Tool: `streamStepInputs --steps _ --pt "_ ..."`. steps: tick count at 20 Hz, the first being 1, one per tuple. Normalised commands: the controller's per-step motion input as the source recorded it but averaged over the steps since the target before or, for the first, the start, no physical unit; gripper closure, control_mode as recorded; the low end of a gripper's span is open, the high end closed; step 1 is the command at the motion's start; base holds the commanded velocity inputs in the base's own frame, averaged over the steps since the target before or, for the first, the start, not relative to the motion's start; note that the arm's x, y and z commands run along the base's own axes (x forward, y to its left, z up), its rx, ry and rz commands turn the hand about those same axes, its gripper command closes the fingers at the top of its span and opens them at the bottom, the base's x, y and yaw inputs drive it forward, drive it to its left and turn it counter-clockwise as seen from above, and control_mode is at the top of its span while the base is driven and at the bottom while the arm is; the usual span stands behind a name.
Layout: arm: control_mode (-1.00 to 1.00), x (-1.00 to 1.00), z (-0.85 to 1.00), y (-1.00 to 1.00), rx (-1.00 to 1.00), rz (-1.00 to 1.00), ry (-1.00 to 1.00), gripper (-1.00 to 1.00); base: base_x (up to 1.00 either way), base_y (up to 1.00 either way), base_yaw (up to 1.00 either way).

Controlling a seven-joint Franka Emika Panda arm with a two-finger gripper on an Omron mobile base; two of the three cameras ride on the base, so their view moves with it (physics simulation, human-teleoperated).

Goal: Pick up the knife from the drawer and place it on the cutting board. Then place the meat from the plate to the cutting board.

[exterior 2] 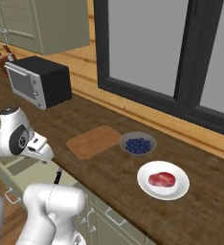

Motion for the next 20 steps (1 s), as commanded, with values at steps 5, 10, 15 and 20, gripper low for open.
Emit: streamStepInputs --steps 5,10,15,20 --pt "-1.00 0.06 -0.62 0.99 0.00 -0.36 0.02 -1.00 0.00 0.00 0.00" --pt "-1.00 0.25 -0.50 0.71 0.04 -0.26 0.09 -1.00 0.00 0.00 0.00" --pt "-1.00 0.47 -0.07 0.23 0.08 -0.06 0.05 -1.00 0.00 0.00 0.00" --pt "-1.00 0.46 -0.25 0.10 0.02 -0.01 0.02 -1.00 0.00 0.00 0.00"
